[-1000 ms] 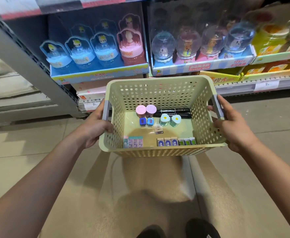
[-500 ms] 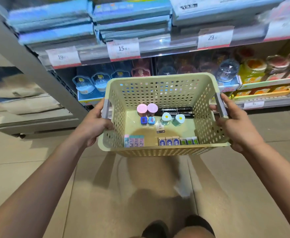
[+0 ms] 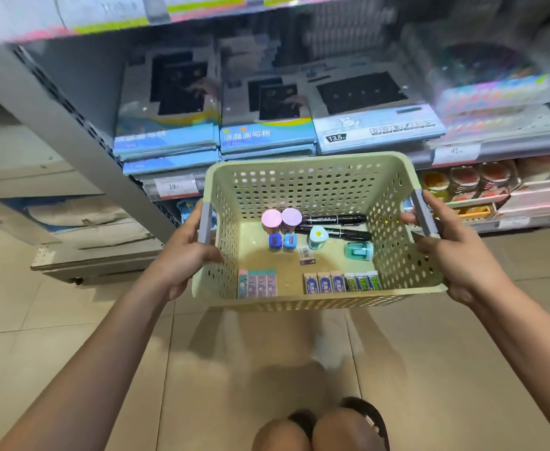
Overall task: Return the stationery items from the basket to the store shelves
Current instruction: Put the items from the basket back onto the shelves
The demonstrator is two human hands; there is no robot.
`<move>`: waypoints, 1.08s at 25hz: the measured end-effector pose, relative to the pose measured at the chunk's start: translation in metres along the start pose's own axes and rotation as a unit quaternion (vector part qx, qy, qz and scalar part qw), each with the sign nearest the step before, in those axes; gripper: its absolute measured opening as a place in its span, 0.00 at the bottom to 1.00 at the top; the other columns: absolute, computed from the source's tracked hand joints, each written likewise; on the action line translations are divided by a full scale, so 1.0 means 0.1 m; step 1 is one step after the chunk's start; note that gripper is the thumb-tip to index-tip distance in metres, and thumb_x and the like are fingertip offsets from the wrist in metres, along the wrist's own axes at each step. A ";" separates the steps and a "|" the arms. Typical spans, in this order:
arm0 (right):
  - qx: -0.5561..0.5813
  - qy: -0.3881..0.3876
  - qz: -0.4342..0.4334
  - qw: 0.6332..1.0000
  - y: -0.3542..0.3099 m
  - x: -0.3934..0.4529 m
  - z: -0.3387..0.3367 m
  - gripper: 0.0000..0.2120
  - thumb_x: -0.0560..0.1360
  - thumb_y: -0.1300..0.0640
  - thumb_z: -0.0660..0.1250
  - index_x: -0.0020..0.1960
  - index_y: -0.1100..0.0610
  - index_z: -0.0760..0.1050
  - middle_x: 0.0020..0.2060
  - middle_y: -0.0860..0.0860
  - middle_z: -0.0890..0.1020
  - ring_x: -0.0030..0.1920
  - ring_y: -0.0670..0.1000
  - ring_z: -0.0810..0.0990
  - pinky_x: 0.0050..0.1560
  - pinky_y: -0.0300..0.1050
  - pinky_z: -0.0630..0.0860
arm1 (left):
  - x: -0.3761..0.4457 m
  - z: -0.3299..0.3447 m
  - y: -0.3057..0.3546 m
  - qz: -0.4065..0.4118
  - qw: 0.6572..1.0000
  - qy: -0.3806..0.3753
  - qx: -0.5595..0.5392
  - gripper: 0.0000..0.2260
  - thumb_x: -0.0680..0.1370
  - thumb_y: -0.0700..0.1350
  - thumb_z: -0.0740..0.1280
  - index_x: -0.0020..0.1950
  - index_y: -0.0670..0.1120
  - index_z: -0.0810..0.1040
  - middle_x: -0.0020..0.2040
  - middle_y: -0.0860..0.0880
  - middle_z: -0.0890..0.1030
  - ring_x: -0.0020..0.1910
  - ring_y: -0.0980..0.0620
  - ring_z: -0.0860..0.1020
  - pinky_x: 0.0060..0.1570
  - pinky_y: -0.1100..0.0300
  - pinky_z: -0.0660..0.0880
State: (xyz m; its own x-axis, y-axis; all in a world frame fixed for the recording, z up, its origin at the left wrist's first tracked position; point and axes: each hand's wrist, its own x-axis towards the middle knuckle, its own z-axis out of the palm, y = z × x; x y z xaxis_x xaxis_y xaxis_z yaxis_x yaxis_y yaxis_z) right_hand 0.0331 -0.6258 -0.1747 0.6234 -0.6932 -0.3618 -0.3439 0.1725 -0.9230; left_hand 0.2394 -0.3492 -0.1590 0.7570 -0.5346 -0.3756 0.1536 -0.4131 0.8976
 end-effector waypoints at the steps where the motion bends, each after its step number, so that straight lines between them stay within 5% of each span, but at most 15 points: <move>1: 0.000 0.001 0.002 1.000 -0.12 -0.08 -0.05 0.36 0.73 0.77 0.53 0.71 0.45 0.64 0.52 0.46 0.79 0.37 0.45 0.71 0.26 0.29 0.68 | -0.09 0.00 0.13 0.007 1.000 -0.006 0.000 0.42 0.66 0.26 0.64 0.71 0.61 0.64 0.58 0.50 0.79 0.48 0.49 0.78 0.41 0.57 0.75; 7: -0.001 0.006 0.017 1.000 -0.90 -0.61 -0.35 0.36 0.73 0.78 0.53 0.72 0.45 0.64 0.55 0.47 0.79 0.34 0.48 0.69 0.25 0.30 0.68 | -0.62 -0.08 0.98 0.014 0.999 -0.042 -0.008 0.33 0.61 0.31 0.65 0.59 0.60 0.72 0.34 0.57 0.80 0.31 0.56 0.78 0.30 0.62 0.75; 11: 0.003 0.010 0.015 1.000 -1.49 -0.95 -0.51 0.36 0.74 0.78 0.53 0.71 0.45 0.64 0.57 0.48 0.78 0.36 0.48 0.69 0.31 0.39 0.68 | -0.92 -0.16 1.55 0.005 0.998 -0.048 0.032 0.30 0.66 0.28 0.63 0.59 0.58 0.71 0.27 0.59 0.76 0.26 0.60 0.74 0.28 0.62 0.72; 15: 0.002 0.015 0.000 1.000 -2.05 -1.26 -0.65 0.34 0.73 0.78 0.53 0.71 0.48 0.65 0.56 0.49 0.79 0.43 0.49 0.71 0.36 0.39 0.68 | -1.24 -0.29 2.11 -0.001 0.999 -0.038 0.009 0.35 0.61 0.33 0.62 0.56 0.71 0.71 0.40 0.52 0.81 0.37 0.51 0.78 0.38 0.55 0.74; 18: -0.003 0.020 -0.009 1.000 -2.44 -1.48 -0.75 0.35 0.73 0.78 0.53 0.72 0.48 0.64 0.52 0.46 0.80 0.46 0.51 0.70 0.37 0.43 0.66 | -1.46 -0.39 2.53 0.000 0.999 -0.036 0.006 0.40 0.62 0.31 0.63 0.67 0.66 0.66 0.52 0.49 0.80 0.43 0.46 0.77 0.44 0.53 0.74; 24: -0.007 0.016 -0.026 1.000 -3.19 -1.93 -0.95 0.36 0.72 0.78 0.53 0.72 0.47 0.63 0.53 0.49 0.80 0.47 0.50 0.72 0.37 0.43 0.65 | -1.84 -0.55 3.27 -0.002 0.999 -0.046 -0.001 0.39 0.62 0.29 0.62 0.62 0.67 0.71 0.48 0.46 0.80 0.33 0.47 0.77 0.45 0.45 0.75; 27: -0.011 0.017 -0.024 1.000 -3.47 -2.09 -1.04 0.36 0.72 0.78 0.54 0.72 0.48 0.62 0.55 0.51 0.78 0.47 0.50 0.74 0.37 0.44 0.68 | -1.97 -0.56 3.57 -0.005 0.998 -0.065 -0.018 0.36 0.63 0.27 0.61 0.58 0.65 0.74 0.50 0.42 0.81 0.43 0.39 0.80 0.48 0.37 0.75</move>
State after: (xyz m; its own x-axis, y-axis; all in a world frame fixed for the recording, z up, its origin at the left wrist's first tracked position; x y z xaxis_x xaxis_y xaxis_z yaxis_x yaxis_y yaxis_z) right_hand -0.0511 -0.6139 0.2352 0.6161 -0.7231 -0.3125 -0.3302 0.1231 -0.9359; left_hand 0.1809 -0.3497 0.2489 0.6666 -0.6230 -0.4093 0.1854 -0.3933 0.9005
